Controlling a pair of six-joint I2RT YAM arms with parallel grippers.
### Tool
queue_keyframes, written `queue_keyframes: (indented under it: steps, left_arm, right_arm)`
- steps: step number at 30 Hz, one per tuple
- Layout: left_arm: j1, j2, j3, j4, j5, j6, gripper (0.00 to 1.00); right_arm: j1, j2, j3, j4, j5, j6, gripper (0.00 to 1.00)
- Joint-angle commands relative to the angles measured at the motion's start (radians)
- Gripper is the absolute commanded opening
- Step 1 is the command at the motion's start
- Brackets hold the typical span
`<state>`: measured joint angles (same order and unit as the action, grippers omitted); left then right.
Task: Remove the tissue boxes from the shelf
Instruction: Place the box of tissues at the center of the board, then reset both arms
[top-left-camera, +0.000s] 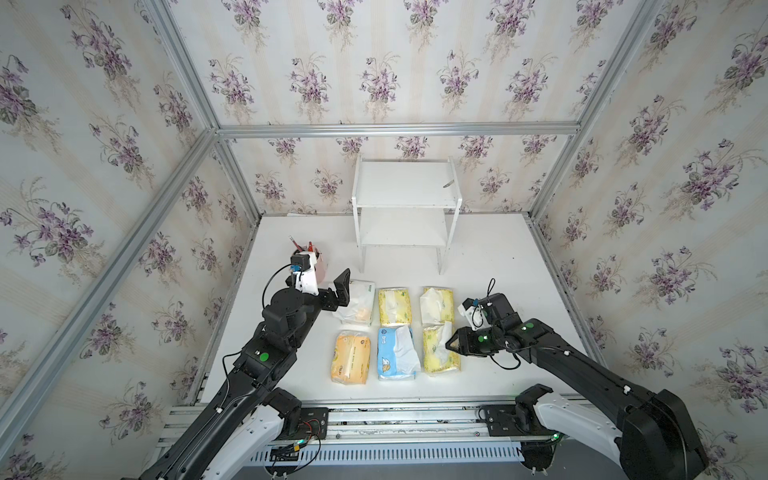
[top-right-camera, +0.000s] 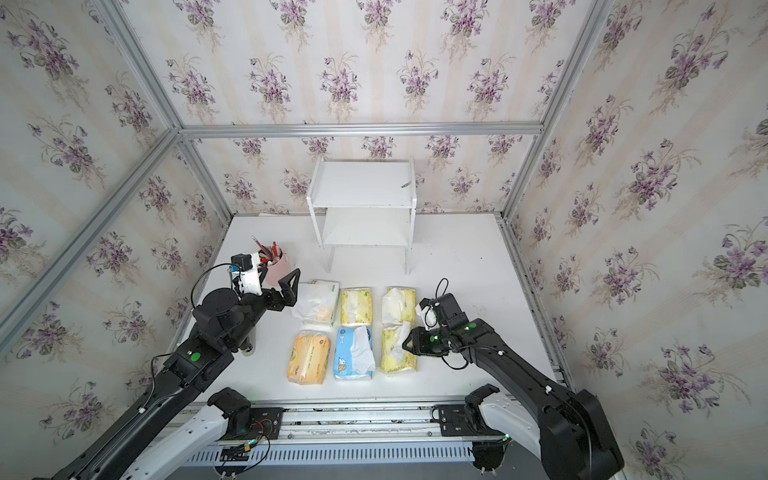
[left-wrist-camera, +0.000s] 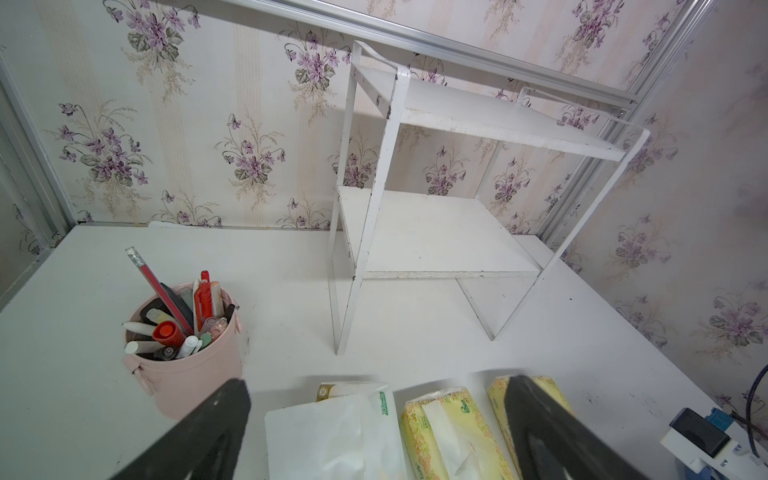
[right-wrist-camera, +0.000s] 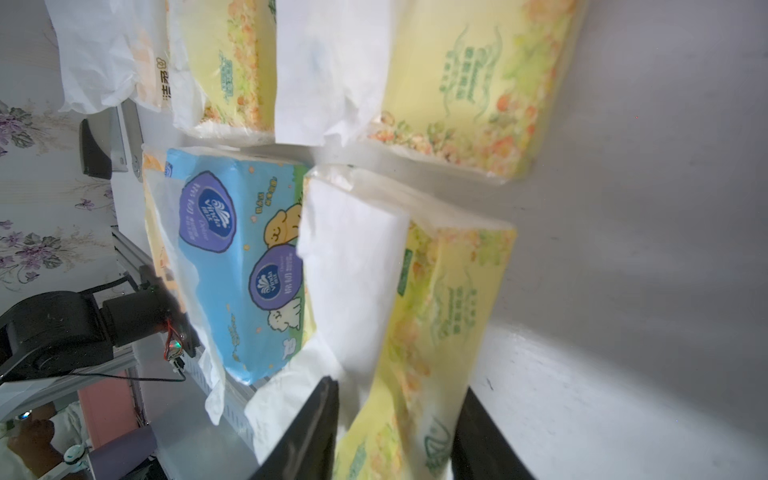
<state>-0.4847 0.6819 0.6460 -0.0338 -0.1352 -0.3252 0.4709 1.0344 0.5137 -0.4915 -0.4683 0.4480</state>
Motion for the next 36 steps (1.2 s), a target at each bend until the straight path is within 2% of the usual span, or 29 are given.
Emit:
queue_keyframes:
  steps: [1,4,9,12,19,21,28,33,36]
  left_arm:
    - [0.000,0.001,-0.003,0.008,-0.017,-0.005,0.99]
    - [0.000,0.001,-0.005,0.008,-0.028,-0.005,0.99]
    - [0.000,0.001,-0.008,0.009,-0.039,-0.003,0.99]
    - [0.001,-0.002,-0.004,0.001,-0.054,-0.005,0.99]
    - [0.006,-0.013,0.039,-0.065,-0.131,-0.024,0.99]
    - [0.009,-0.018,0.044,-0.075,-0.157,-0.023,0.99]
    - [0.017,-0.025,0.049,-0.080,-0.213,0.038,0.99]
    - [0.024,-0.031,0.028,-0.058,-0.297,0.057,0.99]
    - [0.034,-0.033,0.013,-0.040,-0.326,0.068,0.99]
  right_arm:
    - [0.001,-0.012,0.005,0.016,0.052,0.021,0.51]
    - [0.001,-0.024,0.004,0.006,0.073,0.030,0.56]
    - [0.000,-0.052,0.012,-0.004,0.138,0.048,0.59]
    - [0.001,-0.089,0.027,-0.007,0.211,0.060,0.59]
    - [0.000,-0.207,0.064,0.123,0.395,0.059,0.66]
    - [0.000,-0.206,0.086,0.181,0.443,0.015,0.68]
    - [-0.001,-0.195,0.114,0.477,0.680,-0.126,0.85]
    - [-0.025,-0.200,0.042,0.702,0.937,-0.160,0.97]
    - [-0.089,-0.200,-0.007,0.793,1.008,-0.163,1.00]
